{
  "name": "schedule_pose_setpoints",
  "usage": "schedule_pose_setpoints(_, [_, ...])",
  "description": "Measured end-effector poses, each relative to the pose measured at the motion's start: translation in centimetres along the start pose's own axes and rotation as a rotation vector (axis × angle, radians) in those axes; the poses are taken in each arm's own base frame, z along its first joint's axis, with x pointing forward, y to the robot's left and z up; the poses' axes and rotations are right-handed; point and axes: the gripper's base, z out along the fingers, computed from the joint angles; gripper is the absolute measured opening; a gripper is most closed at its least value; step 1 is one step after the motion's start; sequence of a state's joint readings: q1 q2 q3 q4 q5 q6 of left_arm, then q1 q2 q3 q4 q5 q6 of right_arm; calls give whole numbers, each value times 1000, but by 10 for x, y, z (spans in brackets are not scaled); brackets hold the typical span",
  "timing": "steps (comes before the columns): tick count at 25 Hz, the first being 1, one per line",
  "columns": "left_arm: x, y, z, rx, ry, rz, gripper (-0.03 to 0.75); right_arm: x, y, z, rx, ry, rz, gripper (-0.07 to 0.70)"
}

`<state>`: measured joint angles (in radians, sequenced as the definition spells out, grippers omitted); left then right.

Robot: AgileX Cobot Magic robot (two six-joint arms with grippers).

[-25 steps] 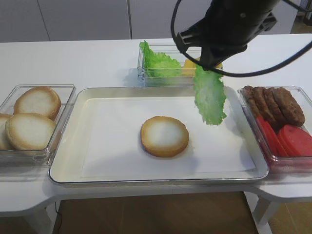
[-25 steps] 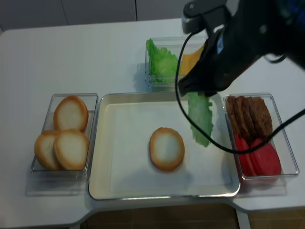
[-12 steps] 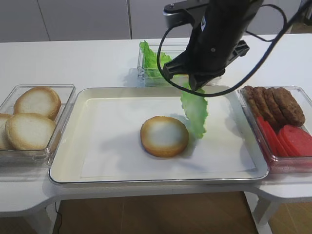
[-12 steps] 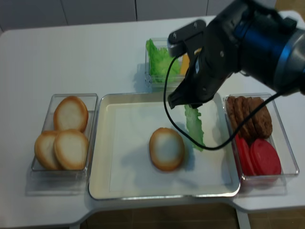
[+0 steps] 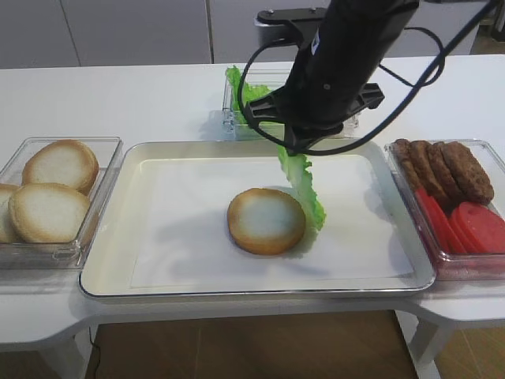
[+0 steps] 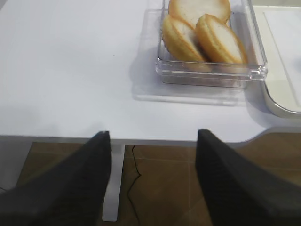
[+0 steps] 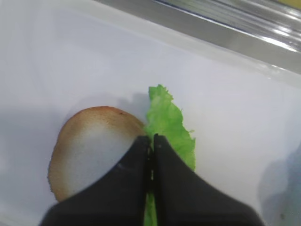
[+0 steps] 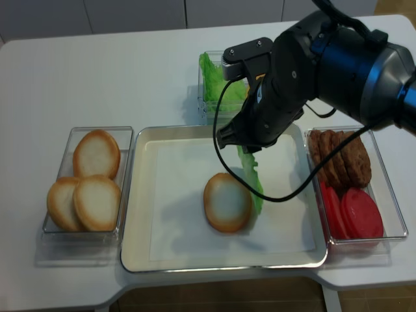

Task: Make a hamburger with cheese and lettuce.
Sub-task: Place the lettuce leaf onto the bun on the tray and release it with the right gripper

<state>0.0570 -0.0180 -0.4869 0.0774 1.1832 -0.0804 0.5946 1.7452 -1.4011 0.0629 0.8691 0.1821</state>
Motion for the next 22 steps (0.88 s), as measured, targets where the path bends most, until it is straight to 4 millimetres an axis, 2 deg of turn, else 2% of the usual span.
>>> schedule_pose_setpoints(16, [0, 0, 0, 0, 0, 0, 427, 2, 17, 1, -188, 31, 86, 11])
schedule_pose_setpoints(22, [0, 0, 0, 0, 0, 0, 427, 2, 19, 10, -215, 55, 104, 11])
